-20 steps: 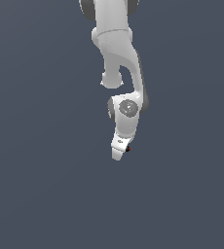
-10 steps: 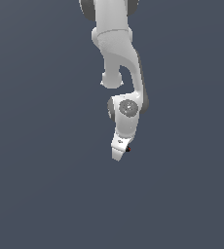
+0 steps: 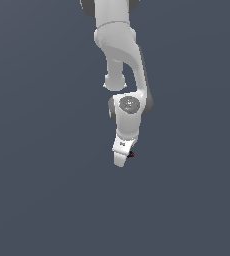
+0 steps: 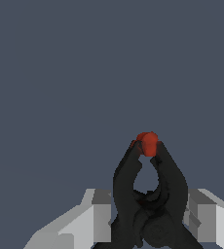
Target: Pick up the object and move it to a goal position.
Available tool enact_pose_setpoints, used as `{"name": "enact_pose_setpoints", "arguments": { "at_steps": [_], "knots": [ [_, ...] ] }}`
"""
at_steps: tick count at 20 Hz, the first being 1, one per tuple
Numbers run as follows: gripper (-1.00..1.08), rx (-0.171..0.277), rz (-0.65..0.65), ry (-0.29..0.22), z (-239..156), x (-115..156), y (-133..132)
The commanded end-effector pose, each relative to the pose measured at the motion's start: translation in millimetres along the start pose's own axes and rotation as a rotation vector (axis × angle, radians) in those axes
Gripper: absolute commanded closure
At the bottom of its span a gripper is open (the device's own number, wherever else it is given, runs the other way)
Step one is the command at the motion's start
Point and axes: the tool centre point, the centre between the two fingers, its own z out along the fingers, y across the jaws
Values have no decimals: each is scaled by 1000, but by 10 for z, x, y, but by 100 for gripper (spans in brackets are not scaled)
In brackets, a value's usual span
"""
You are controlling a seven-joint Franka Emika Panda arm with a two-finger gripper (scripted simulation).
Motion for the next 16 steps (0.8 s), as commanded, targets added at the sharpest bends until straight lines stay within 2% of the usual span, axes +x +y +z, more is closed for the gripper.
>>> {"name": "enact_pose_setpoints", "arguments": {
  "at_steps": [1,16],
  "knots": [
    [108,-31,-23,24,-166,28,132],
    [108,-264,-207,222,-1581,214,930]
  ]
}}
